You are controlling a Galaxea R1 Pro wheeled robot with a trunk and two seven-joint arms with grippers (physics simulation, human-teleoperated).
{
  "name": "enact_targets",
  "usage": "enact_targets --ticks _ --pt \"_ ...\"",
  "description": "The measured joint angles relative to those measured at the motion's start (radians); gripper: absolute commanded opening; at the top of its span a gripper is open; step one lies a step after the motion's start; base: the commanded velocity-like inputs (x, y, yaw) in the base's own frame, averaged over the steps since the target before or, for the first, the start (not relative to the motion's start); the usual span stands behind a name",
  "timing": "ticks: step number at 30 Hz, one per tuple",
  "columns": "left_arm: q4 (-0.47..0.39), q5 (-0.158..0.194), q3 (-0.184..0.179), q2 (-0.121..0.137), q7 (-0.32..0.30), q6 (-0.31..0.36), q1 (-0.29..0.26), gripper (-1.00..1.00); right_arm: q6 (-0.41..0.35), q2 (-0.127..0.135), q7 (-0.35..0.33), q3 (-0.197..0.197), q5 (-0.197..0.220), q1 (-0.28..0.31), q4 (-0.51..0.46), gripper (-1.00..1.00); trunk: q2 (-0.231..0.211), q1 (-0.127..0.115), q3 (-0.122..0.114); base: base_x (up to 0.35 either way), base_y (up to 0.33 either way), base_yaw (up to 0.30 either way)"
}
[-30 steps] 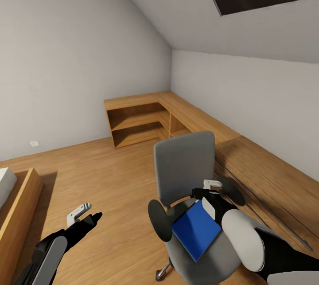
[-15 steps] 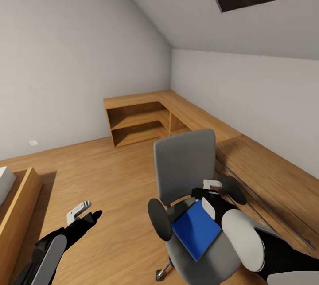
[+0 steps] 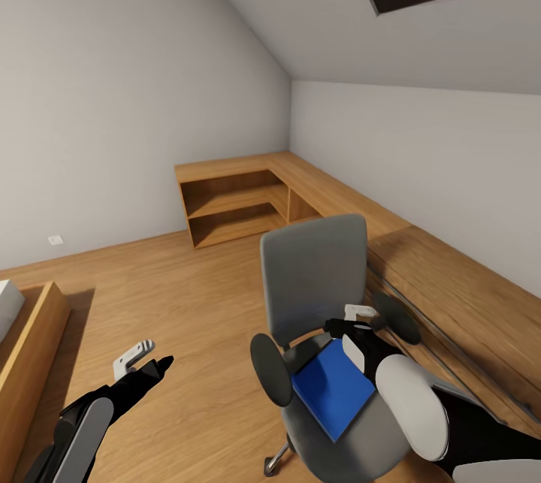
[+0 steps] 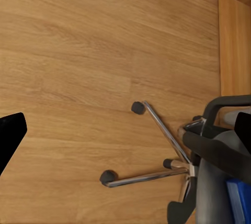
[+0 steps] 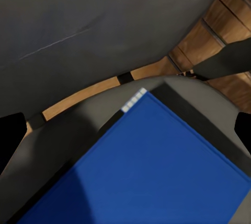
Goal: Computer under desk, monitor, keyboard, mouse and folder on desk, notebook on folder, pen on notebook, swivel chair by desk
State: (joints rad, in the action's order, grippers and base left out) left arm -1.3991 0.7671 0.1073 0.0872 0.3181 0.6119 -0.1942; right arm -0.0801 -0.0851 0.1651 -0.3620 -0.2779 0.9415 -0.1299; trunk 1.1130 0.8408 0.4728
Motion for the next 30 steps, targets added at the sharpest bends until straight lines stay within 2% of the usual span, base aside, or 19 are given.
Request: enact_targets --ticks 30 --pt "0.000 0.000 0.000 0.000 0.000 0.000 0.000 1.00 -0.001 0.000 0.000 0.000 0.000 0.000 0.000 1.00 0.210 0.115 0.094 0.000 0.000 0.000"
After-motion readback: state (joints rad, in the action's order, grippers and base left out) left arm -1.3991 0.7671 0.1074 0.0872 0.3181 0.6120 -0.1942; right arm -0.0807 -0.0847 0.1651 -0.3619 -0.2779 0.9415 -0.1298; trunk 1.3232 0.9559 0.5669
